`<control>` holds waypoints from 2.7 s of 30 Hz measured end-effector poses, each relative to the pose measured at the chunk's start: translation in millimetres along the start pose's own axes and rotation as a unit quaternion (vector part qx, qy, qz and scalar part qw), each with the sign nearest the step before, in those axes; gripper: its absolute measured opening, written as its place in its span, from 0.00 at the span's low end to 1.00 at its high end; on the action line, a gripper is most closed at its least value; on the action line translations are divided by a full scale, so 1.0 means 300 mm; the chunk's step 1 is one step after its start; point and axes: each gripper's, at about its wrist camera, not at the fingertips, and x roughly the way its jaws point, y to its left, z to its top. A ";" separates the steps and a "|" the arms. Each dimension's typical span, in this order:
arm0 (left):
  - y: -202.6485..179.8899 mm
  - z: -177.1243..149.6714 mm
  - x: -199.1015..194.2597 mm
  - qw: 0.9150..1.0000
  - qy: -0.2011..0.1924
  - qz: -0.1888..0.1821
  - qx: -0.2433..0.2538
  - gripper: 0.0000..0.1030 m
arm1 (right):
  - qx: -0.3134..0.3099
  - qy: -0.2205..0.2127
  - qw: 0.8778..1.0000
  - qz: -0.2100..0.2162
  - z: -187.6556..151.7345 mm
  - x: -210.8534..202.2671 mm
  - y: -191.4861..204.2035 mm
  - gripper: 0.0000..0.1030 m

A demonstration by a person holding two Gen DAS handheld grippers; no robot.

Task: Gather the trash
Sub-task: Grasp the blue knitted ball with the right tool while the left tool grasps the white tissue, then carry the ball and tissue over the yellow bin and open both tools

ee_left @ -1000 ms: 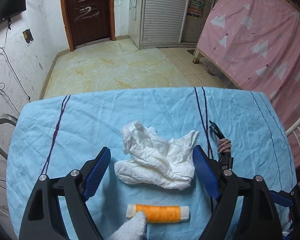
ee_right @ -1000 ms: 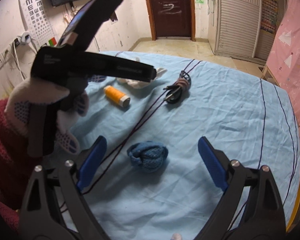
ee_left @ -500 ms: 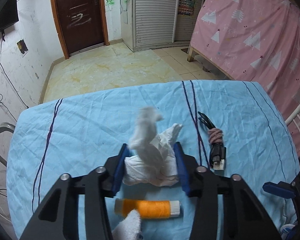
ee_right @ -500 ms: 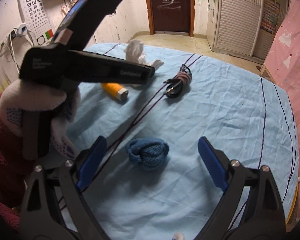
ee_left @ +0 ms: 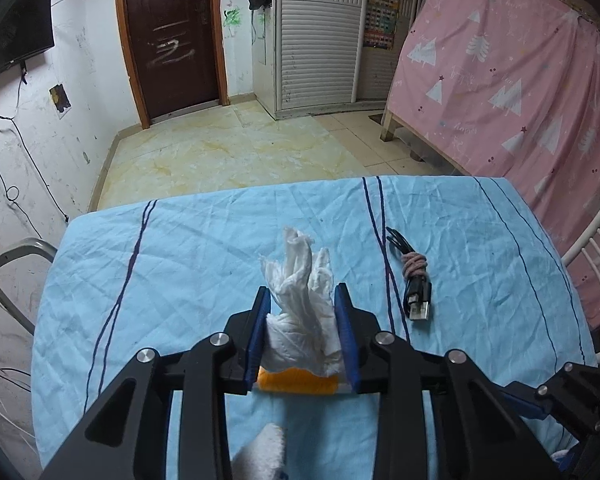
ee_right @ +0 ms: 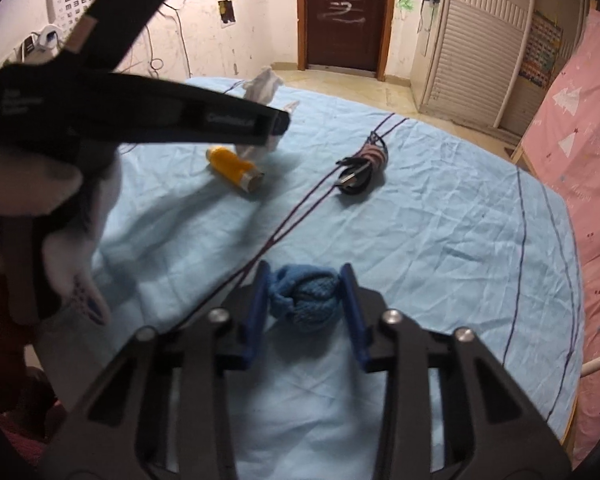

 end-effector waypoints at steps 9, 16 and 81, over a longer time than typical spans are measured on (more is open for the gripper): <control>0.002 -0.005 -0.103 1.000 -0.019 0.008 -0.003 0.23 | 0.029 -0.034 0.999 0.006 -0.017 -0.072 -0.035 0.28; -0.068 -0.008 -0.189 0.999 -0.042 0.014 0.009 0.23 | 0.054 -0.074 0.996 -0.003 -0.017 -0.164 -0.097 0.28; -1.270 -0.176 -0.207 0.954 -0.028 -0.157 0.252 0.23 | 0.338 -0.187 0.914 -0.120 -0.561 -0.535 -1.004 0.32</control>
